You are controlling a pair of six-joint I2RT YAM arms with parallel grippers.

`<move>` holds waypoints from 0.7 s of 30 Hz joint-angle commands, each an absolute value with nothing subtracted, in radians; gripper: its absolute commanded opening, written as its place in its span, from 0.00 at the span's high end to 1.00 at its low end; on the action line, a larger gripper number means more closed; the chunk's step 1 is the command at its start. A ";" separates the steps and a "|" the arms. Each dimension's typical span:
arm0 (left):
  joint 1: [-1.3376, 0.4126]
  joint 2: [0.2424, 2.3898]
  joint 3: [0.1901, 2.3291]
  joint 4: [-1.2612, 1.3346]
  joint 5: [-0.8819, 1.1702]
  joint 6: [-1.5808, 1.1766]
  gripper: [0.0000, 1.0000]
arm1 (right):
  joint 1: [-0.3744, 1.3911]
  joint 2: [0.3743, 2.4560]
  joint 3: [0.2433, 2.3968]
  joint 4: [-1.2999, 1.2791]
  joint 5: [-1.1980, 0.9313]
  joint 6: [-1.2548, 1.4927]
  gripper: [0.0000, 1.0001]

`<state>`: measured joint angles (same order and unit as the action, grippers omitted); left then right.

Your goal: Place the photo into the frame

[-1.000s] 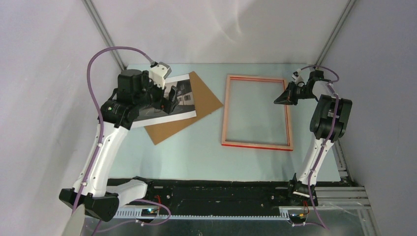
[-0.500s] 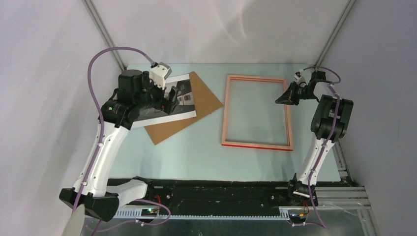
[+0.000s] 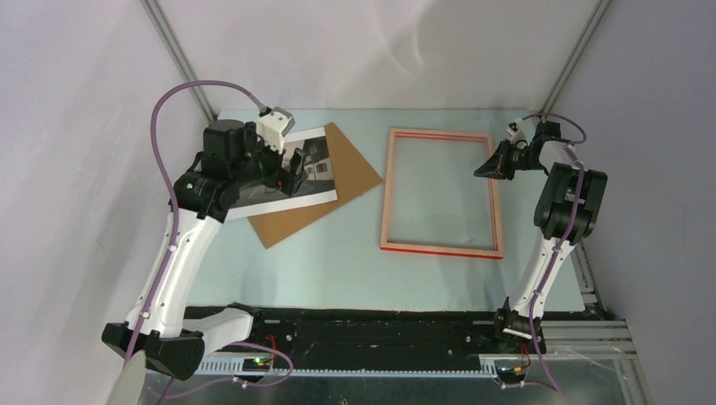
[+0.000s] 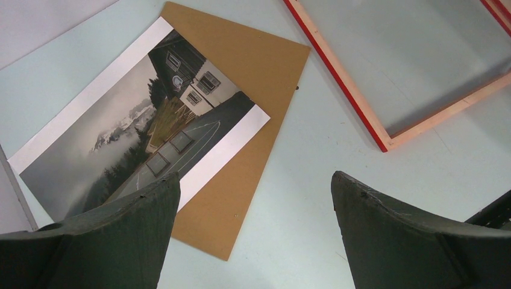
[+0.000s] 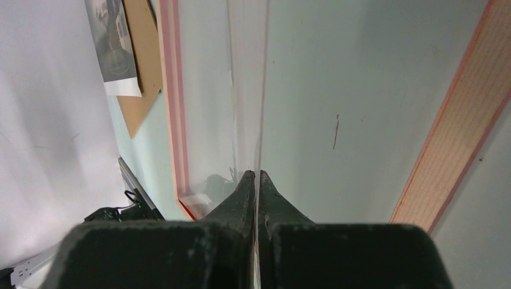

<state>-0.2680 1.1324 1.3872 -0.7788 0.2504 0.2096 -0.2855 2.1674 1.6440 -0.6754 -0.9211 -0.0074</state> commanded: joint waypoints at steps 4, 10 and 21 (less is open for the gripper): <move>-0.270 1.132 1.379 -0.745 0.268 0.200 0.00 | -0.290 2.185 1.711 -0.702 -0.898 -0.042 1.00; -0.271 1.132 1.377 -0.745 0.269 0.201 0.00 | -0.290 2.192 1.734 -0.718 -0.891 -0.054 1.00; -0.270 1.134 1.375 -0.744 0.271 0.201 0.00 | -0.275 2.213 1.759 -0.752 -0.890 -0.081 1.00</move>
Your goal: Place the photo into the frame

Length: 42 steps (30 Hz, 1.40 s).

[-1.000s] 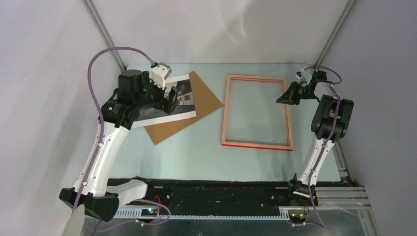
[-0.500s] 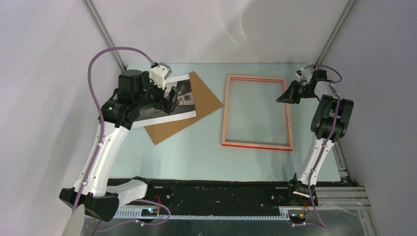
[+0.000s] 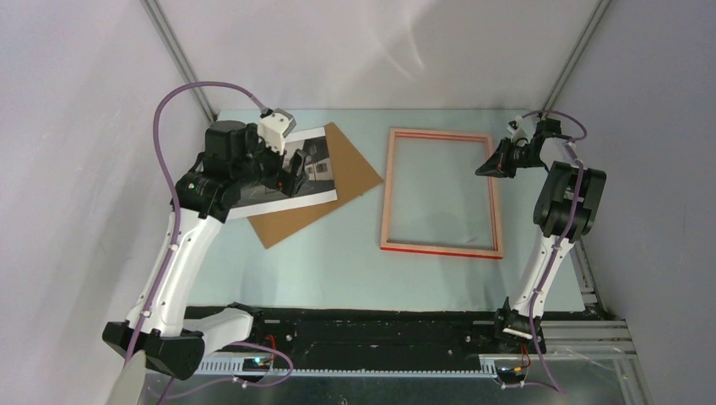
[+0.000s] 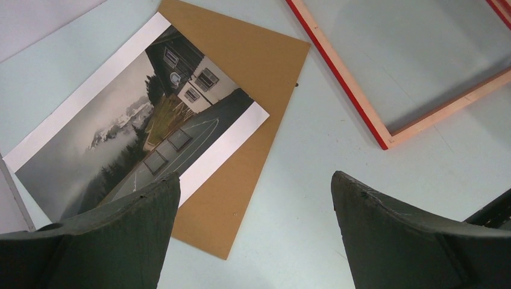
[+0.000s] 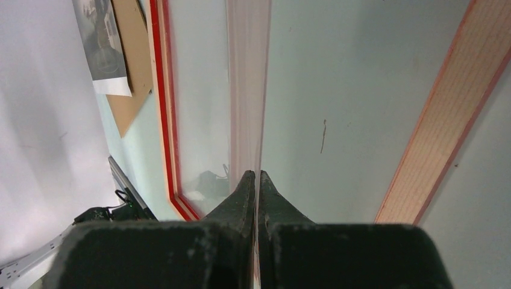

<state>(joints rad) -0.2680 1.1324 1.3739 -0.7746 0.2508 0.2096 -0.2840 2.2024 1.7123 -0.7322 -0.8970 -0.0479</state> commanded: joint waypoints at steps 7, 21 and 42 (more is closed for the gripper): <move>-0.271 1.132 1.370 -0.745 0.267 0.203 0.00 | -0.266 2.221 1.756 -0.751 -0.904 -0.066 1.00; -0.272 1.152 1.363 -0.738 0.258 0.203 0.00 | -0.263 2.264 1.788 -0.792 -0.953 -0.005 1.00; -0.447 1.629 1.420 -0.514 0.197 0.020 0.00 | -0.274 2.276 1.684 -0.687 -1.074 0.121 1.00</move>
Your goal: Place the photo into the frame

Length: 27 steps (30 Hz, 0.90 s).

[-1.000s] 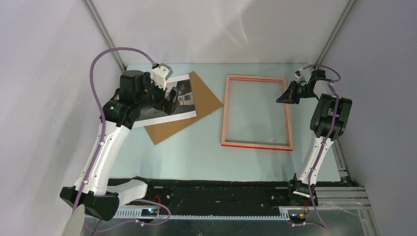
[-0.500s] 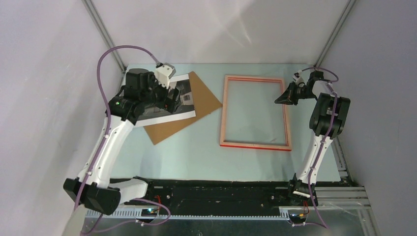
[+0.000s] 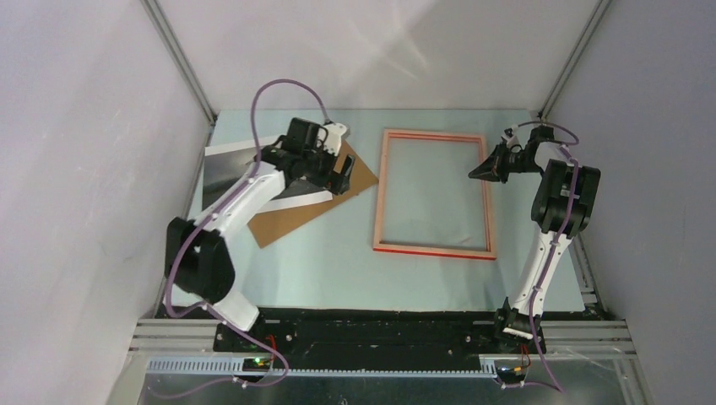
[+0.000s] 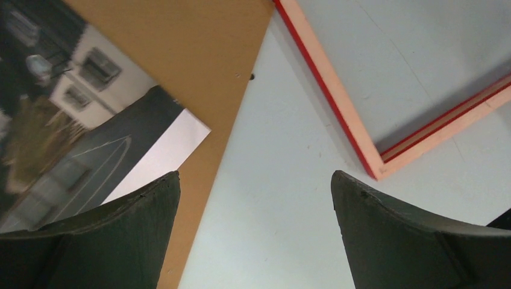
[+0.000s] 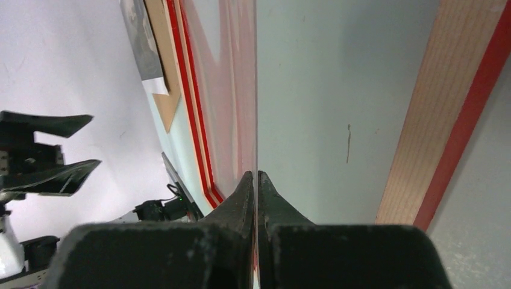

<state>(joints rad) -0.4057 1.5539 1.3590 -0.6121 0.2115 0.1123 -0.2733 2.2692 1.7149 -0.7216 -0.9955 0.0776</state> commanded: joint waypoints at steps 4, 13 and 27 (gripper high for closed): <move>-0.487 1.742 1.474 -0.472 0.189 -0.040 0.00 | -0.294 2.265 1.623 -0.612 -1.133 0.179 1.00; -0.546 1.918 1.499 -0.393 0.179 -0.121 0.05 | -0.328 2.200 1.491 -0.424 -1.228 0.342 1.00; -0.566 1.997 1.481 -0.340 0.290 -0.206 0.09 | -0.334 2.148 1.439 -0.309 -1.284 0.454 1.00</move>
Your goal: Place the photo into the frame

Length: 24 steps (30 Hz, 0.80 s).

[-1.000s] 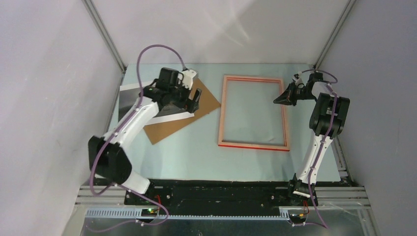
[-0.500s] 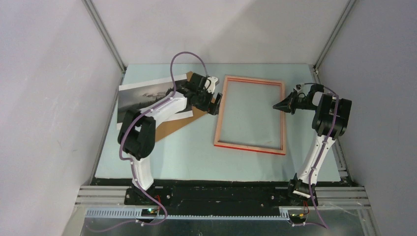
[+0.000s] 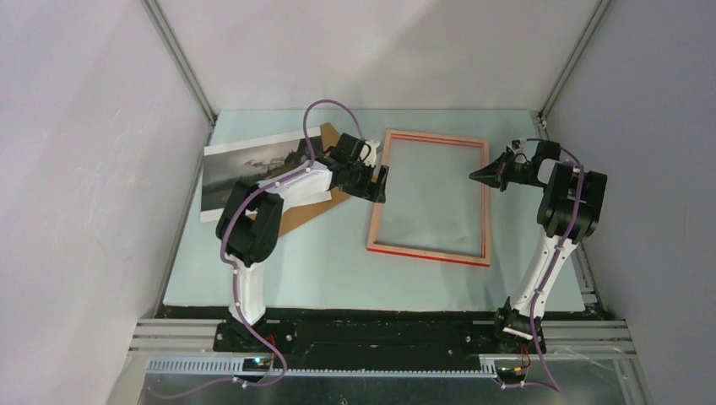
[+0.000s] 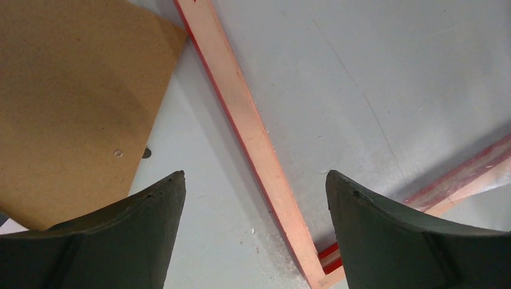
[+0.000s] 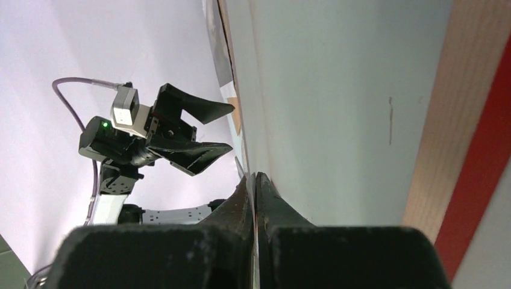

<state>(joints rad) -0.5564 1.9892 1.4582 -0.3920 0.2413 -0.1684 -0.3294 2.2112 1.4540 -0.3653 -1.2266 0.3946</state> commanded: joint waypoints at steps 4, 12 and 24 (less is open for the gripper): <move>-0.565 1.997 1.461 -0.319 0.323 -0.213 0.05 | -0.335 2.139 1.417 -0.267 -1.301 0.489 1.00; -0.566 1.963 1.416 -0.284 0.342 -0.201 0.00 | -0.332 2.119 1.367 -0.148 -1.334 0.590 1.00; -0.566 1.933 1.381 -0.254 0.377 -0.176 0.00 | -0.316 2.079 1.304 0.095 -1.348 0.774 1.00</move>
<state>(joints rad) -0.5579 1.9953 1.3876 -0.2989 0.3382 -0.1917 -0.3237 2.1445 1.3266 -0.0383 -1.3090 0.6800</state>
